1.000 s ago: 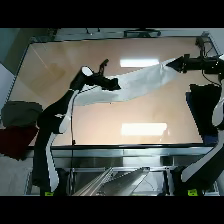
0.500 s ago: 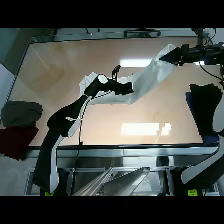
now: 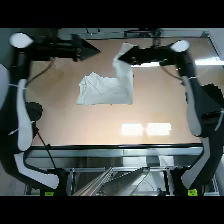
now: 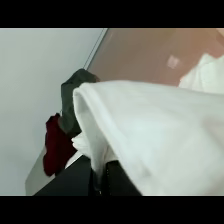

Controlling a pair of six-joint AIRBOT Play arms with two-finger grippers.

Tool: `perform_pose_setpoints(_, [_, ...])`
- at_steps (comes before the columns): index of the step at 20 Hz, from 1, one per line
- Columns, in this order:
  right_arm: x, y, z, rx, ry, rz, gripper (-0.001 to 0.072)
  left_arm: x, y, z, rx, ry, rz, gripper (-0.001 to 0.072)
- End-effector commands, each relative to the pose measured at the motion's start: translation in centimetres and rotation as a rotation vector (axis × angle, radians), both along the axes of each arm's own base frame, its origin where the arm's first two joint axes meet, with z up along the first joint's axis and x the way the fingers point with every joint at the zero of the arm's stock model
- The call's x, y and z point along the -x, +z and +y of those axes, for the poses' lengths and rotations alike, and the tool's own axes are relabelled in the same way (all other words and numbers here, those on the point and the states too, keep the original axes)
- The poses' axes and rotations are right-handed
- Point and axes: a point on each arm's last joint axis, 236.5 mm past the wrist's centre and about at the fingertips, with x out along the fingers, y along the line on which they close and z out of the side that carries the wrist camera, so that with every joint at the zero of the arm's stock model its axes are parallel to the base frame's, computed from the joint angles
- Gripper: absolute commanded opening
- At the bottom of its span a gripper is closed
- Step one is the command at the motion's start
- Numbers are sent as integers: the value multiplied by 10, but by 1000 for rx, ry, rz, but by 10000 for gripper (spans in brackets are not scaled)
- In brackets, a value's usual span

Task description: Fold the shirts.

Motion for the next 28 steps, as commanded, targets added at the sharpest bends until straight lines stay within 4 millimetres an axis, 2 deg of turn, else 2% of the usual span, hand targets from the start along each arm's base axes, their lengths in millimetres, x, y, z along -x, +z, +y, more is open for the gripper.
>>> perform_pose_setpoints(1, [-19, -63, 118, 24, -167, -90, 17, 38, 49, 49, -37, 13, -122, 17])
perform_pose_setpoints(2, [-15, -99, 147, 52, -202, -82, 26, 49, 52, 54, -55, -8, -144, 18])
perform_pose_setpoints(3, [-9, -134, 170, 78, -229, -63, 156, 59, 52, 56, -71, -36, -143, 17])
perform_pose_setpoints(4, [-1, -166, 189, 89, -250, -27, 465, 66, 53, 55, -79, -55, -145, 17])
perform_pose_setpoints(5, [10, -185, 200, 92, -240, 9, 501, 70, 54, 55, -84, -63, -159, 17])
perform_pose_setpoints(6, [16, -194, 205, 99, -223, 23, 388, 70, 55, 55, -82, -64, -164, 17])
perform_pose_setpoints(7, [20, -193, 206, 97, -199, 30, 359, 71, 56, 55, -84, -63, -167, 18])
perform_pose_setpoints(8, [21, -183, 201, 86, -172, 34, 358, 71, 57, 55, -83, -64, -168, 17])
perform_pose_setpoints(10, [14, -152, 175, 53, -107, 44, 355, 71, 57, 55, -82, -62, -168, 17])
perform_pose_setpoints(12, [12, -114, 133, 14, -19, 79, 355, 72, 56, 55, -83, -65, -168, 17])
perform_pose_setpoints(14, [13, -80, 78, -9, 45, 153, 332, 72, 56, 55, -85, -68, -167, 17])
perform_pose_setpoints(16, [11, -69, 16, 61, 48, 225, 285, 73, 56, 55, -85, -70, -166, 17])
perform_pose_setpoints(17, [14, -75, -16, 139, 42, 269, 285, 73, 56, 55, -86, -72, -166, 17])
perform_pose_setpoints(19, [22, -108, -75, 332, 26, 354, 290, 73, 56, 55, -87, -72, -165, 17])
perform_pose_setpoints(20, [21, -128, -101, 417, -11, 399, 344, 74, 56, 55, -87, -73, -165, 17])
perform_pose_setpoints(21, [17, -150, -125, 483, -80, 468, 605, 74, 56, 54, -86, -74, -165, 17])
perform_pose_setpoints(22, [14, -169, -138, 514, -128, 521, 701, 74, 56, 54, -86, -73, -166, 17])
perform_pose_setpoints(25, [5, -212, -138, 509, -162, 594, 701, 74, 56, 54, -87, -75, -169, 17])
perform_pose_setpoints(28, [9, -244, -107, 470, -114, 624, 699, 74, 55, 54, -90, -79, -183, 17])
